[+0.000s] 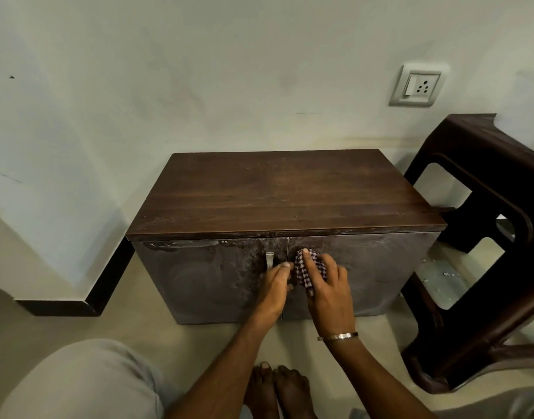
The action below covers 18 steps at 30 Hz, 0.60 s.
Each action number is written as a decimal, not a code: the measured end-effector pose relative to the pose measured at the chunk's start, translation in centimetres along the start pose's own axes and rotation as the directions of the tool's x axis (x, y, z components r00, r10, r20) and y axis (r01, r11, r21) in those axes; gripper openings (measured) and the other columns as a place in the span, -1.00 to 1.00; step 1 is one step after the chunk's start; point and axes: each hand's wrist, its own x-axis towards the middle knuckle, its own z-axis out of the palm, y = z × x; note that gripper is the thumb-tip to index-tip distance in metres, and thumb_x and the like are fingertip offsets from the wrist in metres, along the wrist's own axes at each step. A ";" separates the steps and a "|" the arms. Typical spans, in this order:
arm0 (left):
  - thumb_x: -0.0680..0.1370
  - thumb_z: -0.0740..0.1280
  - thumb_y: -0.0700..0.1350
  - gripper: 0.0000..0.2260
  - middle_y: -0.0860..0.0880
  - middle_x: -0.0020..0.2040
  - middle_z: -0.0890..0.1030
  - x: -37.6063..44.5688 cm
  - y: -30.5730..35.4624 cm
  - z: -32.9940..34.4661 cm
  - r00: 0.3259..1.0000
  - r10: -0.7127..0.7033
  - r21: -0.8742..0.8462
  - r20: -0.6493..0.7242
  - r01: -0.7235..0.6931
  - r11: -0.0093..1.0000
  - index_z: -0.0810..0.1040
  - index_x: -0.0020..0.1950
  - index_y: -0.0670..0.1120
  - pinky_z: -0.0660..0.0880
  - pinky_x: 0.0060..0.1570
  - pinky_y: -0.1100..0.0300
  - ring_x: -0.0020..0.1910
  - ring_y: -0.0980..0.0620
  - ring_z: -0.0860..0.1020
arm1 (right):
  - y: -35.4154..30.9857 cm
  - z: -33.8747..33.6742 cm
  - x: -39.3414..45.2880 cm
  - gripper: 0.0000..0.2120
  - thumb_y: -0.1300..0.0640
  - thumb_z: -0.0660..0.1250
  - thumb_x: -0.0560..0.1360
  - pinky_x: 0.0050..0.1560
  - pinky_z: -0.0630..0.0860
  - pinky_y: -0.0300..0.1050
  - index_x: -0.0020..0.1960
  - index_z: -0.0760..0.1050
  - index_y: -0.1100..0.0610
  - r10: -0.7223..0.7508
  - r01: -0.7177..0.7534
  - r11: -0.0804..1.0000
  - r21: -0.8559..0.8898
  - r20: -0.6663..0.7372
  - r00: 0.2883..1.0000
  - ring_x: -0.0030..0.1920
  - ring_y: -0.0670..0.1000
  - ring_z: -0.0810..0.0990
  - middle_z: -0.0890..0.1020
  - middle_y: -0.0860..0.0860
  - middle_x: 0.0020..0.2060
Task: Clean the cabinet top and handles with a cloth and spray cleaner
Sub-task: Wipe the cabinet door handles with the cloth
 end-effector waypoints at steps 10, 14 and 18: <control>0.70 -0.01 -0.14 -0.66 0.02 -0.03 0.58 0.1 -0.2 -0.1 1.000 -0.012 0.008 0.006 0.012 1.000 0.54 -0.04 -0.01 0.46 -0.04 0.25 -0.02 0.12 0.53 | -0.3 -0.7 0.6 -0.27 0.26 0.46 0.31 -0.10 0.60 0.01 0.43 0.32 0.02 0.021 -0.021 0.999 -0.032 -0.007 1.000 0.04 0.14 0.42 0.33 0.10 0.25; 0.70 -0.01 -0.13 -0.66 0.01 -0.05 0.59 0.1 -0.1 -0.3 1.000 -0.024 -0.007 0.005 0.024 1.000 0.54 -0.05 -0.03 0.46 0.00 0.20 -0.01 0.08 0.53 | -1.2 -0.8 0.8 -0.32 0.23 0.48 0.31 -0.14 0.60 -0.04 0.39 0.37 0.02 0.078 -0.077 0.997 0.018 -0.021 0.997 0.02 0.12 0.41 0.34 0.08 0.24; 0.70 -0.02 -0.13 -0.67 -0.01 -0.04 0.58 0.1 -0.3 -0.2 0.998 -0.056 -0.025 0.011 0.056 0.998 0.53 0.01 -0.10 0.46 0.03 0.19 -0.01 0.05 0.54 | -1.0 -1.1 0.9 -0.34 0.25 0.47 0.30 -0.18 0.57 -0.04 0.36 0.42 0.04 0.029 -0.030 0.998 -0.059 -0.011 1.000 -0.02 0.15 0.43 0.42 0.12 0.21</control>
